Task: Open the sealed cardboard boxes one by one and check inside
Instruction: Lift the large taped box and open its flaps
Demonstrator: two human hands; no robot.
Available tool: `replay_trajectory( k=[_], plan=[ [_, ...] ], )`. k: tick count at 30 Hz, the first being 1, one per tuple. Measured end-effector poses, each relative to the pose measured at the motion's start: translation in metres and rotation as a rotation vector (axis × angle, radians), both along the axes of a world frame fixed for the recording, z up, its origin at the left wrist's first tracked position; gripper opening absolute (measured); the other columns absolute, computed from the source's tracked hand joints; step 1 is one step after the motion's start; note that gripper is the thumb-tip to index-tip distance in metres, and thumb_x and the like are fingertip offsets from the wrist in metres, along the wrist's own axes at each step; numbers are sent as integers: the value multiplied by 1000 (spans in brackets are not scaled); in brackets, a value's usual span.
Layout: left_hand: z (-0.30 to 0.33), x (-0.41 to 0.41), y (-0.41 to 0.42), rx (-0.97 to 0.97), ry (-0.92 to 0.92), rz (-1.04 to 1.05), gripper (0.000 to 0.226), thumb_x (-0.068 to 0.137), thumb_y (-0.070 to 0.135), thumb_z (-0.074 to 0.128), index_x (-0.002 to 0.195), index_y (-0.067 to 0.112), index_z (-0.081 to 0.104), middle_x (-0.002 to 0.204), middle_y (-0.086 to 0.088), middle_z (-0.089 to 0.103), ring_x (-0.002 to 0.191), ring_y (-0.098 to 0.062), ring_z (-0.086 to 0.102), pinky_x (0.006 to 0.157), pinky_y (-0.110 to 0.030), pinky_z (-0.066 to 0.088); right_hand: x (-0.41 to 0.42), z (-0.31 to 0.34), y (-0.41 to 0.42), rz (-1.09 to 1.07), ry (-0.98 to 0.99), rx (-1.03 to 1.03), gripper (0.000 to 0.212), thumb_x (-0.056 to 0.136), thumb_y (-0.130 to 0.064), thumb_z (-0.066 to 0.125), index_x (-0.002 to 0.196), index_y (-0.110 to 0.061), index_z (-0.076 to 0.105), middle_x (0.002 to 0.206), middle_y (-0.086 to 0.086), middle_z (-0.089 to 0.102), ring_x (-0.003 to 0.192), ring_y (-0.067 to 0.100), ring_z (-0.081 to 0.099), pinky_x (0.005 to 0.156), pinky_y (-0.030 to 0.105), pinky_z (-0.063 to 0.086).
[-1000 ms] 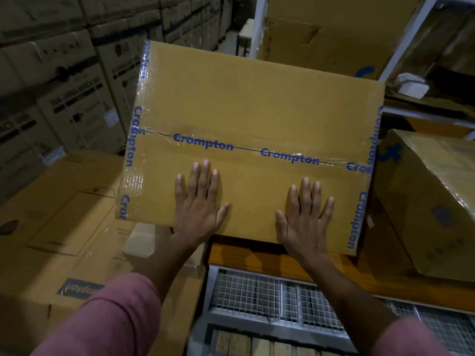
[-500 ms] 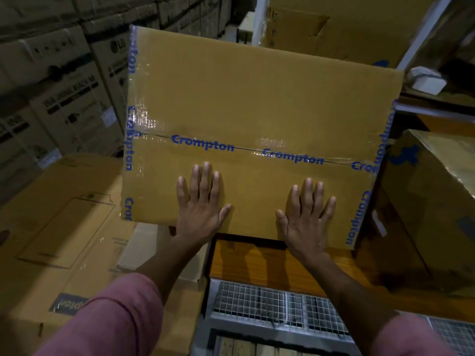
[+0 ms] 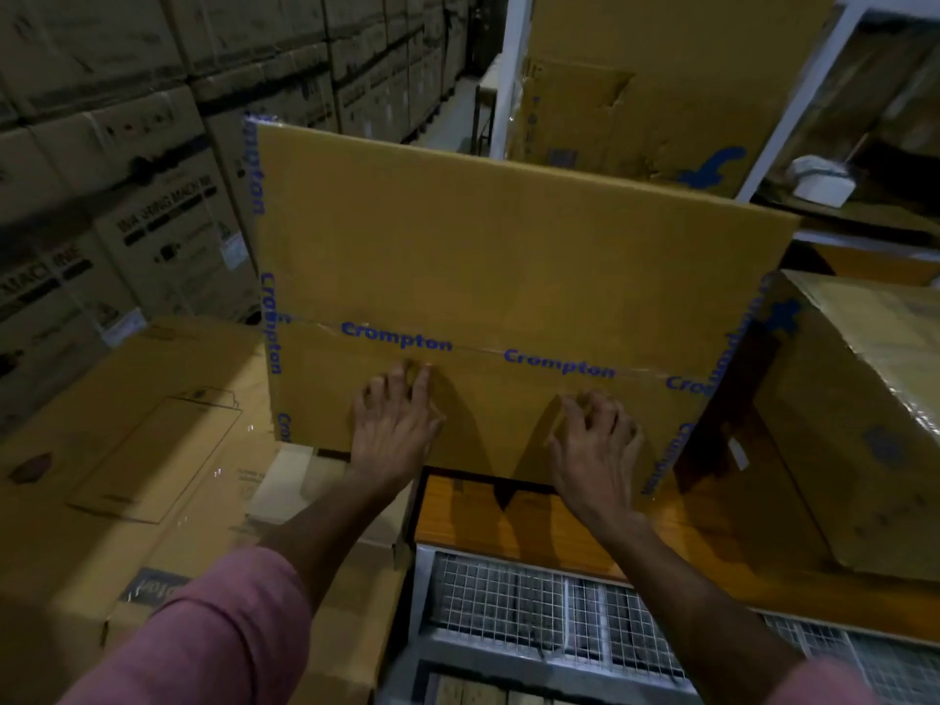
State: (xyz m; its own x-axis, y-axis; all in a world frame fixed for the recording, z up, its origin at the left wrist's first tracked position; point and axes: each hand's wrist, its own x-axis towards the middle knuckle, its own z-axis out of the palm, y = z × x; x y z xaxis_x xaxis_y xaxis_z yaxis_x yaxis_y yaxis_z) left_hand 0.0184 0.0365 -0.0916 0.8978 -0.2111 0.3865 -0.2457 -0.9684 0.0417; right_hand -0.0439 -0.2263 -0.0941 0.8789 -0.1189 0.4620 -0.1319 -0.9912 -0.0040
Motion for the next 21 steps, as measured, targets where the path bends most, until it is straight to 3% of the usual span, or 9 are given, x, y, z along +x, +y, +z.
replay_trajectory(
  k=[8, 12, 16, 19, 21],
  plan=[
    [81, -23, -26, -69, -292, -78, 65, 89, 51, 67, 136, 17, 40, 125, -15, 36, 102, -34, 37, 89, -53, 41, -19, 79, 17, 95, -203, -10, 38, 92, -38, 66, 124, -19, 56, 124, 14, 43, 114, 37, 41, 96, 59, 32],
    [118, -38, -35, -81, -389, -72, 65, 94, 55, 49, 146, 19, 35, 131, -13, 35, 114, -34, 37, 95, -55, 33, -28, 129, 22, 147, -328, 46, 41, 95, -42, 58, 129, -19, 55, 124, 13, 48, 116, 34, 42, 100, 59, 32],
    [166, -43, -39, -81, -435, -98, 53, 98, 54, 44, 138, 20, 47, 142, -13, 38, 128, -36, 36, 100, -55, 30, -25, 182, 14, 221, -471, 131, 35, 100, -42, 52, 123, -18, 62, 120, 11, 54, 116, 30, 45, 101, 58, 35],
    [196, -27, -35, -51, -369, -122, 51, 101, 56, 35, 131, 20, 56, 146, -12, 45, 139, -37, 33, 106, -56, 27, -8, 217, 3, 234, -362, 146, 36, 103, -43, 46, 112, -17, 69, 115, 9, 60, 112, 28, 50, 92, 48, 40],
    [210, -13, -29, -35, -229, -119, 55, 103, 57, 25, 124, 20, 61, 139, -11, 53, 134, -35, 40, 106, -55, 28, 10, 232, -8, 207, -217, 115, 40, 105, -43, 43, 111, -14, 70, 116, 12, 62, 112, 31, 51, 88, 45, 43]
  ],
)
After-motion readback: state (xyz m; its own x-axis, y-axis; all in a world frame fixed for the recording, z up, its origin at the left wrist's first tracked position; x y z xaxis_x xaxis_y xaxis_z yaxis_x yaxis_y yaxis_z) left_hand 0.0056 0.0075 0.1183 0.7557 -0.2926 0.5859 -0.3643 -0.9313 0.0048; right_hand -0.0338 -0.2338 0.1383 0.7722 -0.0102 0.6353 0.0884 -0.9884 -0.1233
